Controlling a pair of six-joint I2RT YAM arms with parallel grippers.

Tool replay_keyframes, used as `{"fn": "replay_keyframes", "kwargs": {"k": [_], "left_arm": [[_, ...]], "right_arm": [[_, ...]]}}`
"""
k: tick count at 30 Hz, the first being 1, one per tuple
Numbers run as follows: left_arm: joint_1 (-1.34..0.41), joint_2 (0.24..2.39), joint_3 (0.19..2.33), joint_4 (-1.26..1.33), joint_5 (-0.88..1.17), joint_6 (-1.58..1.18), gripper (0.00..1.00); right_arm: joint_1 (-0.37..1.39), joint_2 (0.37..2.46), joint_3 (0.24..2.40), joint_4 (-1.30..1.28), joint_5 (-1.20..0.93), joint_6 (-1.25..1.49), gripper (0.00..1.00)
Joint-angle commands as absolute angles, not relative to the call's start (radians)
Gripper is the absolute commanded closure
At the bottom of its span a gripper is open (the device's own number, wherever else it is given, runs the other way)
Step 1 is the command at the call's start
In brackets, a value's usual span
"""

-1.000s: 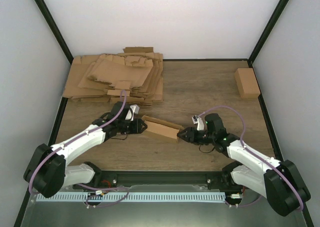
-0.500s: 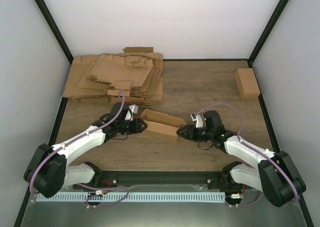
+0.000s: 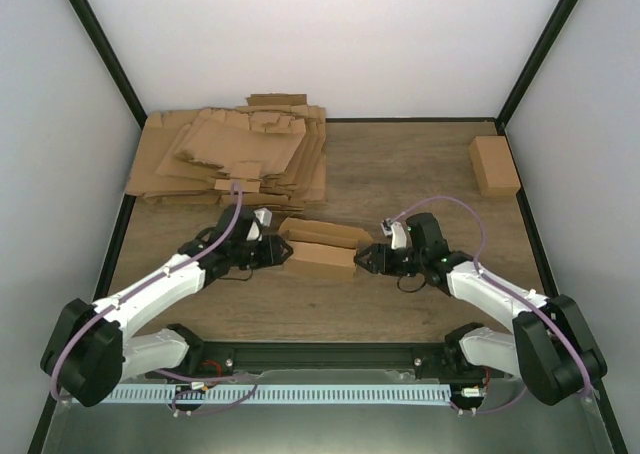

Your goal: Fold the paper box

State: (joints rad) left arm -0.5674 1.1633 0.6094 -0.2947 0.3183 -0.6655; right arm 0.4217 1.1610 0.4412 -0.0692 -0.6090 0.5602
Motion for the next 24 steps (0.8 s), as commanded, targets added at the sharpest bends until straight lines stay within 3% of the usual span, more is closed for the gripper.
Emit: {"fn": "replay_keyframes", "kwargs": {"k": [1, 6, 14, 18, 24], "left_arm": [[-0.566, 1.136, 0.7, -0.392, 0.276, -0.625, 0.5], [-0.564, 1.142, 0.782, -0.478, 0.217, -0.579, 0.48], [-0.558, 1.201, 0.917, -0.55, 0.096, -0.475, 0.48], [-0.558, 1.243, 0.967, -0.559, 0.038, -0.397, 0.48], [-0.558, 1.325, 1.112, -0.57, 0.03, -0.292, 0.47]], "right_arm": [[0.417, 1.138, 0.49, -0.152, -0.58, 0.507, 0.39], [0.417, 1.081, 0.489, -0.188, -0.613, 0.496, 0.23], [0.417, 0.981, 0.485, -0.252, -0.663, 0.439, 0.1], [0.449, 0.964, 0.507, -0.279, -0.627, 0.428, 0.06], [0.566, 0.936, 0.616, -0.402, -0.402, 0.477, 0.07]]}}
